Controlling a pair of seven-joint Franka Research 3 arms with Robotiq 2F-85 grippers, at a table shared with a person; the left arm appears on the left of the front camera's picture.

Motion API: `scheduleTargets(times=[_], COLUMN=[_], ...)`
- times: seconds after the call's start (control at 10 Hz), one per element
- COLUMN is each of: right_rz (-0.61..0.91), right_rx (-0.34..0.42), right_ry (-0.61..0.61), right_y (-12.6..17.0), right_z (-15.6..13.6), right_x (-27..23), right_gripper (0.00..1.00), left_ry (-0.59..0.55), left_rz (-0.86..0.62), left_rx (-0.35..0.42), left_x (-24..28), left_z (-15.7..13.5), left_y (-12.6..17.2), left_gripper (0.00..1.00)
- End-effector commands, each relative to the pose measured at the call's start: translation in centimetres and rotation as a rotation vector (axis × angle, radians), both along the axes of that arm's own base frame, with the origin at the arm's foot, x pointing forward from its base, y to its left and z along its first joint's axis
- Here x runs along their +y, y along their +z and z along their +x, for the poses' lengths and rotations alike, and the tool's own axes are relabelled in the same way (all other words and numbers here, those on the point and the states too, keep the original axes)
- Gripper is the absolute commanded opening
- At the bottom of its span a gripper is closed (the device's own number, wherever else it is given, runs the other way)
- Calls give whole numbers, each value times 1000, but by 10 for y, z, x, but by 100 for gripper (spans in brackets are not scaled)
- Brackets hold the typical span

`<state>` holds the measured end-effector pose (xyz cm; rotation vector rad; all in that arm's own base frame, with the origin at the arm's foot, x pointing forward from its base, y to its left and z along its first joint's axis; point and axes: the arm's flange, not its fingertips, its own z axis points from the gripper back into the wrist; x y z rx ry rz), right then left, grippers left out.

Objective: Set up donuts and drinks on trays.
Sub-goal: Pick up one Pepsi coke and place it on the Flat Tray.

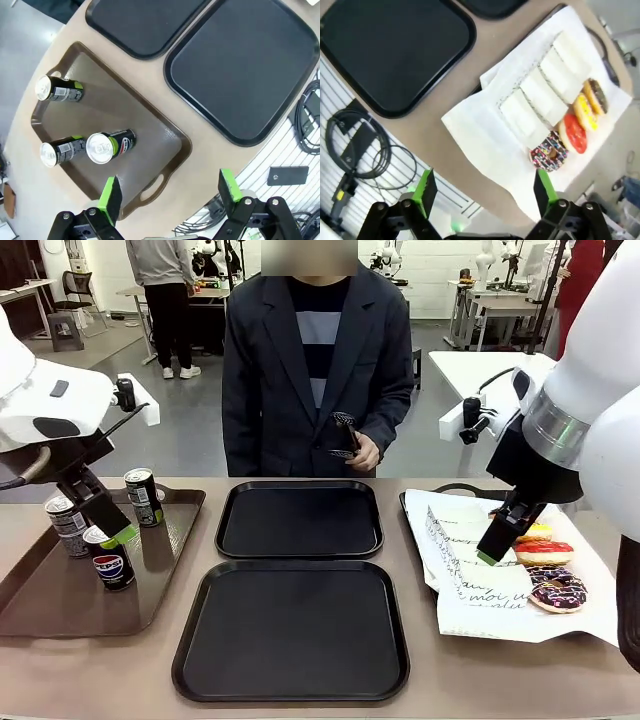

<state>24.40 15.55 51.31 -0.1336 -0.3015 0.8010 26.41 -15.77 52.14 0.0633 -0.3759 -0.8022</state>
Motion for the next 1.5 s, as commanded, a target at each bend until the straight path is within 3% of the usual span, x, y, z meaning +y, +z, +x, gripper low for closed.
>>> scheduleTargets(times=[0.0, 0.3, 0.4, 0.6, 0.9, 1.2, 1.4], right_rz=[447, 1095, 1201, 1352, 1465, 1496, 1491], right_rx=[96, 199, 242, 318, 327, 278, 214], right_ry=[-42, -243, -301, -447, -579, -666, -722], right_y=[10, -23, -45, -96, -143, -146, -135], right_z=[-2, -1, -2, -10, -39, -60, -61], right_x=[-46, -198, -238, -302, -351, -369, -368], right_gripper=[100, 100, 100, 100, 100, 100, 100], left_ry=[47, 260, 349, 505, 694, 848, 888], left_rz=[-447, -1207, -1293, -1364, -1449, -1437, -1443], left_rx=[36, 154, 173, 237, 246, 242, 238], left_x=[29, 150, 182, 235, 304, 351, 367], left_z=[8, 15, 18, 20, 5, -19, -31], left_y=[19, 27, 19, -2, -32, -56, -65], left_gripper=[100, 100, 100, 100, 100, 100, 100])
